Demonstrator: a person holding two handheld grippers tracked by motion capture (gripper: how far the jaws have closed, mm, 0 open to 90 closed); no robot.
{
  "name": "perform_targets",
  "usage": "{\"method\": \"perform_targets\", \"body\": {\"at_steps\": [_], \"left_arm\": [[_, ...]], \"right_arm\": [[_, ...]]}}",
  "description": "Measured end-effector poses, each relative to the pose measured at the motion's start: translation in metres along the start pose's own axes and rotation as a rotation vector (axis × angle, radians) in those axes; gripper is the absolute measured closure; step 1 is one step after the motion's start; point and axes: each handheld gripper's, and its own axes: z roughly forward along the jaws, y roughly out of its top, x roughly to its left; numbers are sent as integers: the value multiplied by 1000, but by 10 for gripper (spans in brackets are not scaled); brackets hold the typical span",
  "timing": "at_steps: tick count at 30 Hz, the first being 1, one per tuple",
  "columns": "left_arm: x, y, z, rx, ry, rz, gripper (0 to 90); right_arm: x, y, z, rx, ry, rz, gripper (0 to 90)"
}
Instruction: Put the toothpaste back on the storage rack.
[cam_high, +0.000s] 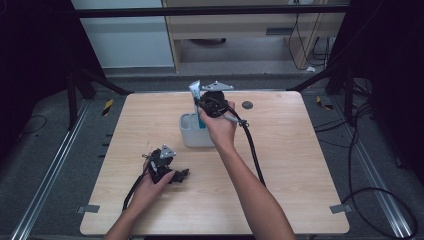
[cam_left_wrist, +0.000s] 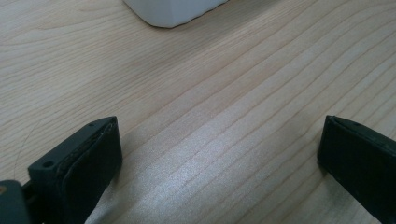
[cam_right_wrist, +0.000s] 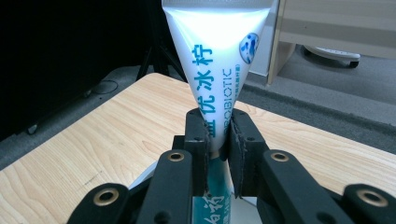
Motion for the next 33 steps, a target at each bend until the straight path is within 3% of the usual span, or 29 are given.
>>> {"method": "perform_targets", "body": {"at_steps": [33], "left_arm": [[0, 0, 0, -1, -1, 0, 0]], "right_arm": [[-1, -16, 7, 36, -10, -5, 789]]}}
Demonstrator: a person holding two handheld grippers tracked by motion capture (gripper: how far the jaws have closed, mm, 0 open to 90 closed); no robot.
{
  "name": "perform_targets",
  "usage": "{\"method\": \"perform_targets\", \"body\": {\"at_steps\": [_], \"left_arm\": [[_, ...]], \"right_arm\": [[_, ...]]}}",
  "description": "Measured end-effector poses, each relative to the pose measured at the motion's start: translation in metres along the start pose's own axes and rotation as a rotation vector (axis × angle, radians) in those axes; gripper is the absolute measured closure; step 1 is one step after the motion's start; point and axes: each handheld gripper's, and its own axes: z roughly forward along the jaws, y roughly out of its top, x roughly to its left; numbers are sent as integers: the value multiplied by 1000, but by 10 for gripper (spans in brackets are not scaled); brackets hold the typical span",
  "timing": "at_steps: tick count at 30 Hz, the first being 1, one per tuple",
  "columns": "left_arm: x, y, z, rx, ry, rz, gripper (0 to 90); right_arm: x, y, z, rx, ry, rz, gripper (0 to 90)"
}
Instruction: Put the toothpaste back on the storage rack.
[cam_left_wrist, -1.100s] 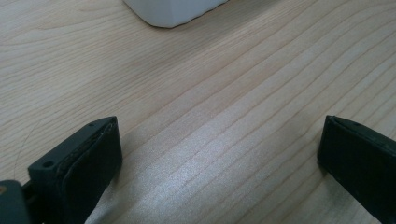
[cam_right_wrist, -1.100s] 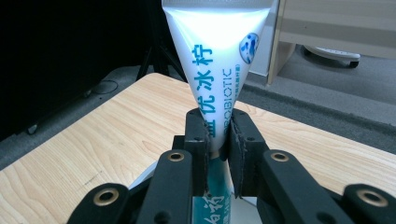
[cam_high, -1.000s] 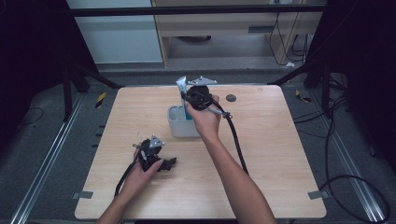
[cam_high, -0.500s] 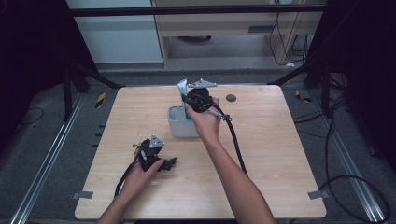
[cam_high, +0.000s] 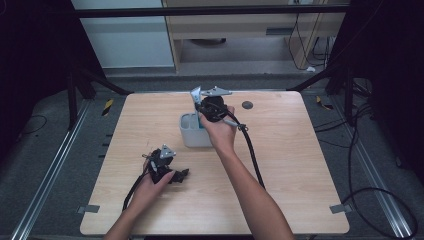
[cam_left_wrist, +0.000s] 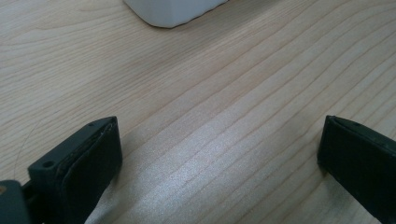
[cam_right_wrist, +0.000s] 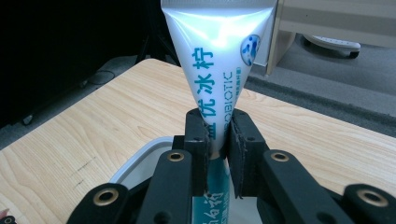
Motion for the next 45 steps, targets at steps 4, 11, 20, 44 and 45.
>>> {"method": "perform_targets", "body": {"at_steps": [4, 11, 20, 44, 45], "left_arm": [[0, 0, 0, 0, 1, -1, 0], [0, 0, 0, 0, 0, -2, 0], [0, 0, 0, 0, 0, -2, 0], [0, 0, 0, 1, 0, -1, 0], [0, 0, 0, 1, 0, -1, 0]], "right_arm": [[1, 0, 1, 1, -3, -1, 789], [2, -3, 4, 13, -6, -11, 788], [3, -4, 5, 24, -10, -14, 788], [6, -15, 4, 63, -4, -25, 789], [6, -15, 4, 63, -3, -25, 789]]}}
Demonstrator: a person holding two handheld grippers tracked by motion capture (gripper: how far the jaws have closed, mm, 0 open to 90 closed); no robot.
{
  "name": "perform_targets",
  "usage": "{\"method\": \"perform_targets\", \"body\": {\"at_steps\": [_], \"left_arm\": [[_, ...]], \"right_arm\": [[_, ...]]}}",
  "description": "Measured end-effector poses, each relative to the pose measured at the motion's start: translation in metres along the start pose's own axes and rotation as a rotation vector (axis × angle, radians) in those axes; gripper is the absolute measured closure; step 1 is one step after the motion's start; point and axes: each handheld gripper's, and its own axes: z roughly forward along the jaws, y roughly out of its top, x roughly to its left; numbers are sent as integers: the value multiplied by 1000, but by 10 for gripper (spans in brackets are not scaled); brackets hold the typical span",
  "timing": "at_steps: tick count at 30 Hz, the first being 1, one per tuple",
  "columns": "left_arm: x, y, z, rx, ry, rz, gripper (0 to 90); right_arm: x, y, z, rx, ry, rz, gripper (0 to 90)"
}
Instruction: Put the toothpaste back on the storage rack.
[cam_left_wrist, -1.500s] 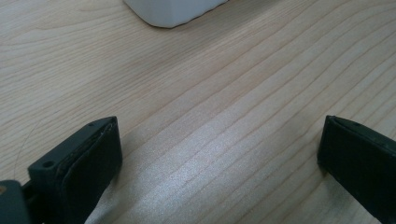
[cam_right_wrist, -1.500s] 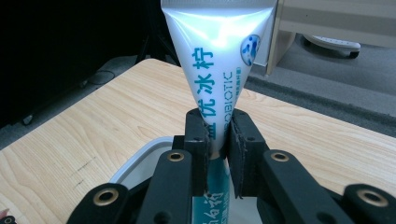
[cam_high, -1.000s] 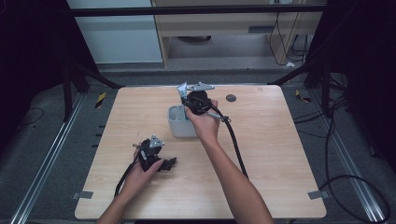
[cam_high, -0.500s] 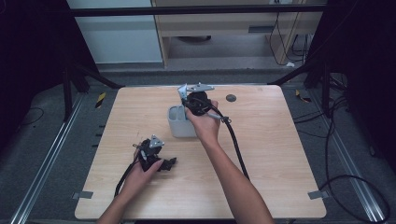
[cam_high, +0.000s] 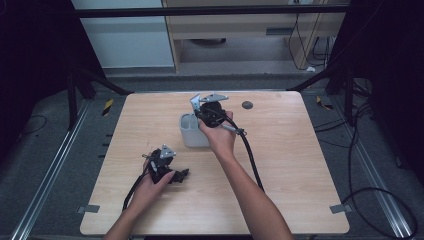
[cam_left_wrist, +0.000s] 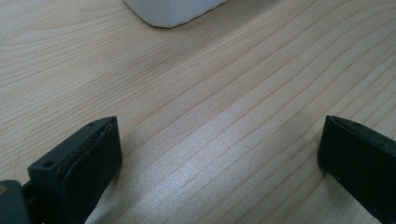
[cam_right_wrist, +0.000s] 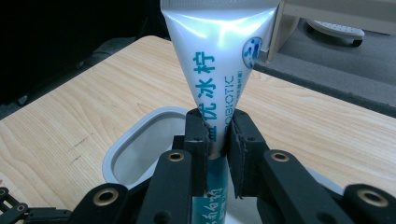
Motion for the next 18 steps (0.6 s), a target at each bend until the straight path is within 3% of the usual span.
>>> {"method": "perform_targets", "body": {"at_steps": [18], "left_arm": [[0, 0, 0, 0, 0, 0, 0]], "right_arm": [[3, -2, 3, 24, 8, -7, 788]]}}
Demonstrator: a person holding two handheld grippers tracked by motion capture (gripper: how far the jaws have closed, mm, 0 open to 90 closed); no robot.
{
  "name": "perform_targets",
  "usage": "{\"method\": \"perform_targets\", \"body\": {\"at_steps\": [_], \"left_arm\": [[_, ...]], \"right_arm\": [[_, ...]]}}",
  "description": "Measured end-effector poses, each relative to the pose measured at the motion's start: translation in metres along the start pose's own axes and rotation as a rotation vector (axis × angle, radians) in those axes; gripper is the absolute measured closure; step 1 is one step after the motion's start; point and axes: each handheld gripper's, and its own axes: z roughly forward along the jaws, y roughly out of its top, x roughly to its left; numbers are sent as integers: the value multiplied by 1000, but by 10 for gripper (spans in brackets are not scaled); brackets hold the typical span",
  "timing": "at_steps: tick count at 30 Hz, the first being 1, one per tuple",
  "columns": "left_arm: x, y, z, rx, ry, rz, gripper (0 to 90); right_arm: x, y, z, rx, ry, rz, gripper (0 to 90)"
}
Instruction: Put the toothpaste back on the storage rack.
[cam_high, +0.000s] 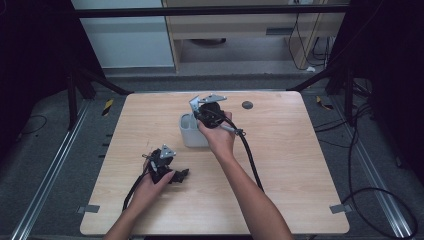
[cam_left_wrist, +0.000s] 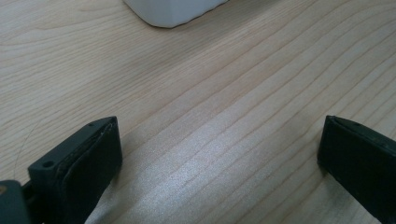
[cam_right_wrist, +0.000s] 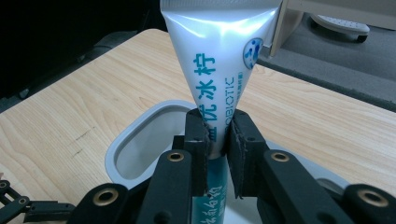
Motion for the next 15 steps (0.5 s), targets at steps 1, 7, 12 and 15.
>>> {"method": "perform_targets", "body": {"at_steps": [1, 7, 12, 15], "left_arm": [[0, 0, 0, 0, 0, 0, 0], [0, 0, 0, 0, 0, 0, 0], [0, 0, 0, 0, 0, 0, 0], [0, 0, 0, 0, 0, 0, 0]], "right_arm": [[0, 0, 0, 2, 0, -2, 788], [1, -1, 1, 10, -1, -9, 788], [1, -1, 2, 13, -3, -12, 787], [1, -1, 1, 14, -4, -14, 786]]}}
